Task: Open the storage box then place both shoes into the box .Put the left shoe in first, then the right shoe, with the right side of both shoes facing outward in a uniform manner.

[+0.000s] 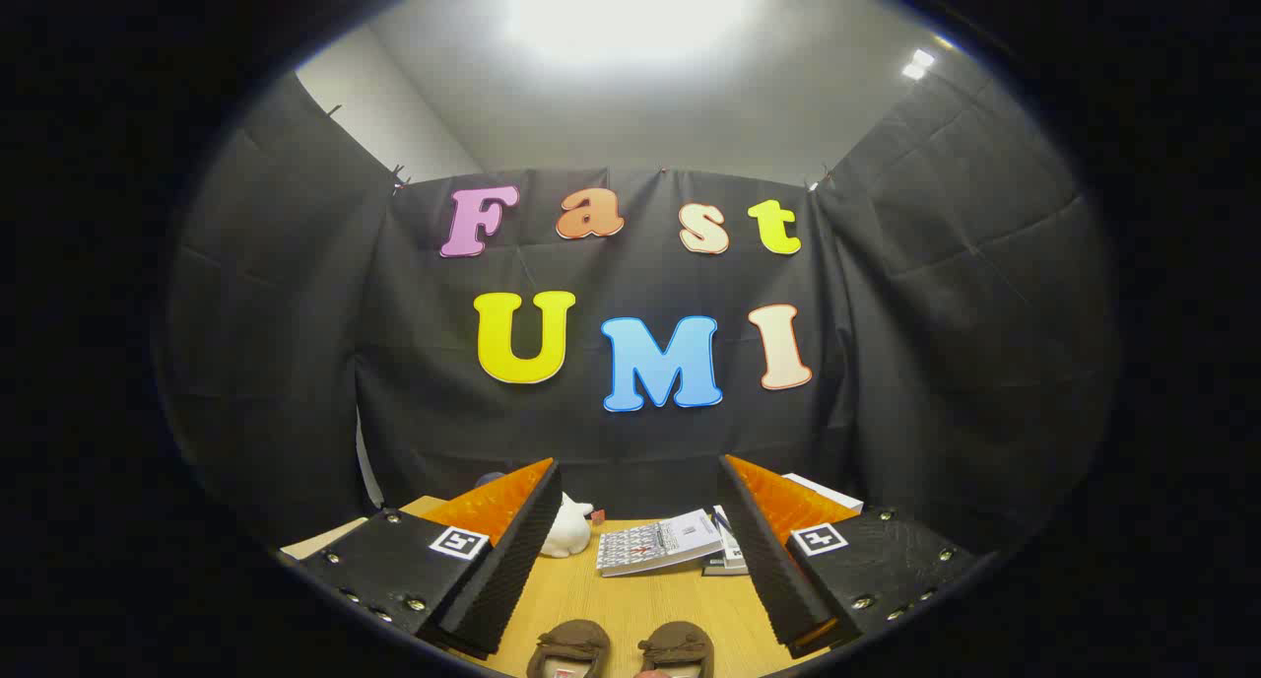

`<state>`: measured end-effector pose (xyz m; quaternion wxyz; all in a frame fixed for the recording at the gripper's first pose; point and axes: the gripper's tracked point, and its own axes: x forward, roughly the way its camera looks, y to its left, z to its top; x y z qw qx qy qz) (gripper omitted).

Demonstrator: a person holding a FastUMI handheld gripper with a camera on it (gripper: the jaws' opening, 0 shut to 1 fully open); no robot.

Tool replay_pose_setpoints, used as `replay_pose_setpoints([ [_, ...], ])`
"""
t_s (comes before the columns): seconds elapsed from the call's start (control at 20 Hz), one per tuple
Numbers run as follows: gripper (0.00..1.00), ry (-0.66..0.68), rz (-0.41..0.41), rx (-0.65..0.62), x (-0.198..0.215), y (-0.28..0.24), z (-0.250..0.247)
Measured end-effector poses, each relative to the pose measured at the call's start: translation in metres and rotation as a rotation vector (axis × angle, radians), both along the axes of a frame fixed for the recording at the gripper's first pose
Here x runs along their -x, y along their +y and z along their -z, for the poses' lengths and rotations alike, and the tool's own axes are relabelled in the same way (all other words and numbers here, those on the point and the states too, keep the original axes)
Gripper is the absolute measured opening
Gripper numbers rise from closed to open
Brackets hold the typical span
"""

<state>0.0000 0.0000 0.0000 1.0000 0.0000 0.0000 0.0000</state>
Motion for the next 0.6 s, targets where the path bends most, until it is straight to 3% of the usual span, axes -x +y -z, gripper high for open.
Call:
replay_pose_setpoints([
  [0.6, 0.96, -0.004, 0.005, -0.048, -0.009, -0.013, 0.003],
])
